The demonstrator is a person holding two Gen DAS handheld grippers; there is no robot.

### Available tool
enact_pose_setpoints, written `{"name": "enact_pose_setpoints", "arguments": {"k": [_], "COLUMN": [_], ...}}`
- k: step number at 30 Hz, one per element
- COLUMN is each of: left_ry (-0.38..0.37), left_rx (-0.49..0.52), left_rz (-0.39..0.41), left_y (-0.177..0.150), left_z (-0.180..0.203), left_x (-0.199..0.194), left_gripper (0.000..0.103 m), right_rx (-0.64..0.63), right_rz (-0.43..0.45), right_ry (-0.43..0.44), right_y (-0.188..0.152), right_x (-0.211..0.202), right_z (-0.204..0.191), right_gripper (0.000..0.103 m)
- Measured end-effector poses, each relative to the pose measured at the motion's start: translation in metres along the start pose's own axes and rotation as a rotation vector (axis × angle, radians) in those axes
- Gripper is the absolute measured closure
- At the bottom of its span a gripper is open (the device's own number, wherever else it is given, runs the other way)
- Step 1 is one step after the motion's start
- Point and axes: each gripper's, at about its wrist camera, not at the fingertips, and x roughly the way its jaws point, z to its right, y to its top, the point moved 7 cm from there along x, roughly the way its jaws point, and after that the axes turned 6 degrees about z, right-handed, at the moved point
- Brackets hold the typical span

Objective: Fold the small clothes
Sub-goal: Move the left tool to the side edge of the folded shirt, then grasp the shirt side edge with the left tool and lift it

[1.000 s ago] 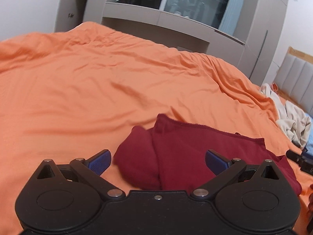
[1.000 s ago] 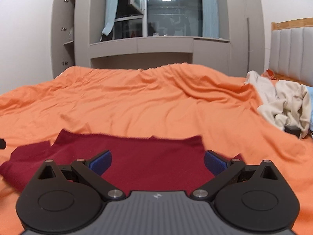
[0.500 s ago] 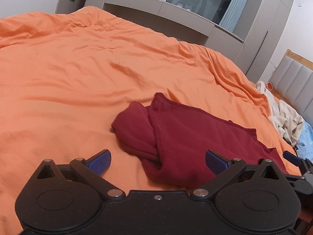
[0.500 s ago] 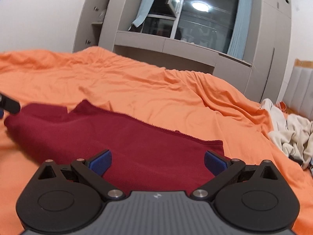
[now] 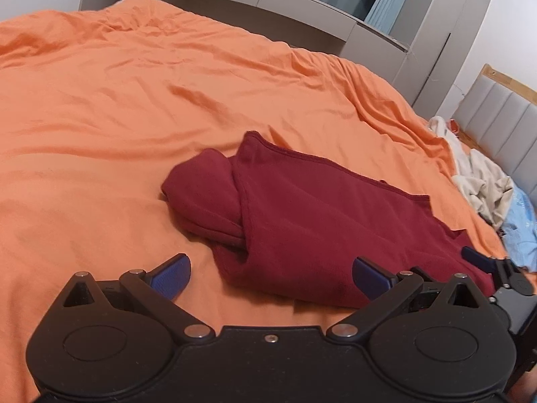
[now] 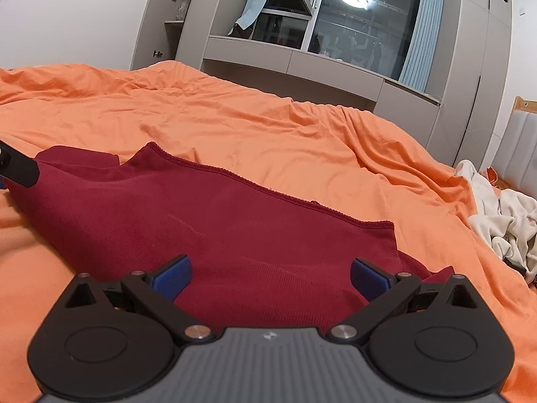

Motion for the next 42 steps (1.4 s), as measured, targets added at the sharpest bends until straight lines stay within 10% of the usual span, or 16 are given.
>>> {"name": "enact_pose_setpoints", "arguments": {"k": [22, 32, 42], "left_ry": [-0.043, -0.125, 0.034], "left_rx": [-0.006, -0.203, -0.255], "left_rz": [-0.036, 0.002, 0.084], "left_y": [-0.006, -0.004, 0.001], "left_z": [0.008, -0.004, -0.013], "left_x": [0.007, 0.008, 0.028], "left_gripper": [0.001, 0.001, 0.03], "right_rx": [0.0, -0.001, 0.0], "right_rz": [0.0, 0.0, -0.001], "right_ry": [0.0, 0.0, 0.0], "right_y": [0.0, 0.0, 0.0], "right_x": [0.0, 0.0, 0.001], "right_z": [0.0, 0.0, 0.0], "right_gripper": [0.0, 0.0, 0.0]}}
